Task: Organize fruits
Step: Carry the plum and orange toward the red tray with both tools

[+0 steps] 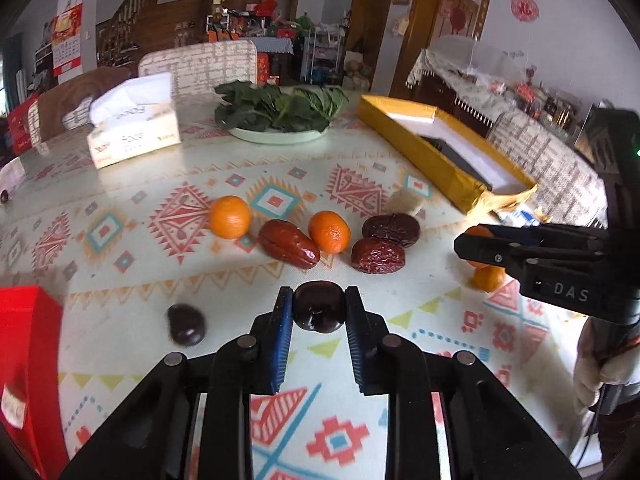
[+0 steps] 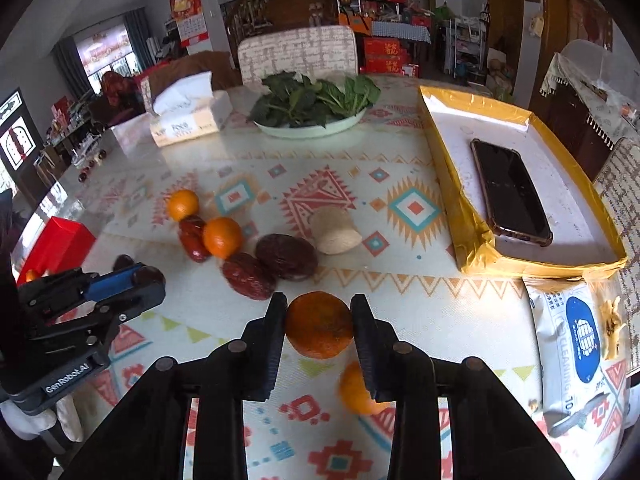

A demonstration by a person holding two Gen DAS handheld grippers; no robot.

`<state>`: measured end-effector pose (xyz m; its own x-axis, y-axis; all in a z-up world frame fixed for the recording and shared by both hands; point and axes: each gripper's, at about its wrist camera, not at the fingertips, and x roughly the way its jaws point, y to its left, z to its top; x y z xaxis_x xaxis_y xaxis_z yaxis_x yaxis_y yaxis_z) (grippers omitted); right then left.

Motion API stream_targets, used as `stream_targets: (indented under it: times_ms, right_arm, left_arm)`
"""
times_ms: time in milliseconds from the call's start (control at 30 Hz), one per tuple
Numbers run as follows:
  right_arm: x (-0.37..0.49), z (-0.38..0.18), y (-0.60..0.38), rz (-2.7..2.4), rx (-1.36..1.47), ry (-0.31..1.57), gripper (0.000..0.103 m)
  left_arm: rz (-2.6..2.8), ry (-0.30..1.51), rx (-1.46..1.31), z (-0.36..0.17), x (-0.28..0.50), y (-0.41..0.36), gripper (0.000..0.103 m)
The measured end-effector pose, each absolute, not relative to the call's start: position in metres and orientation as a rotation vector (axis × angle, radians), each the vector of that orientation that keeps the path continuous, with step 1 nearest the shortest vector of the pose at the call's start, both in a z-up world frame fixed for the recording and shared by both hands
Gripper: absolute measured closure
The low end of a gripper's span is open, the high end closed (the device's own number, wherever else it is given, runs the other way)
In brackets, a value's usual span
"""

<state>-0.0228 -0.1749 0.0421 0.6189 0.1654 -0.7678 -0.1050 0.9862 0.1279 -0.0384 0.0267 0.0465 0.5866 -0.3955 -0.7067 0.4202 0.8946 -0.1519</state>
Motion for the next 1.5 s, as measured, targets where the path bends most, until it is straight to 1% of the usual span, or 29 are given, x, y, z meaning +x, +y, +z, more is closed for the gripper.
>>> stream_targets:
  times_ms: [633,1200,1500]
  right_arm:
    - [-0.07,0.062,-0.154,0.202,0.156,0.853,0.067]
    - [-0.094,0.066,-0.074,0.325,0.118,0.85,0.067]
    - [-0.094,0.07,-0.029,0.389,0.102,0.853,0.067]
  left_arm:
    - [-0.427,0.727,-0.133,0.08,-0.104,0.081,0.078]
    - [-0.351,0.694,-0.222,0.082,-0.136,0.138,0.078]
    - [-0.254,0.681,-0.32,0.079,-0.137,0.195,0.078]
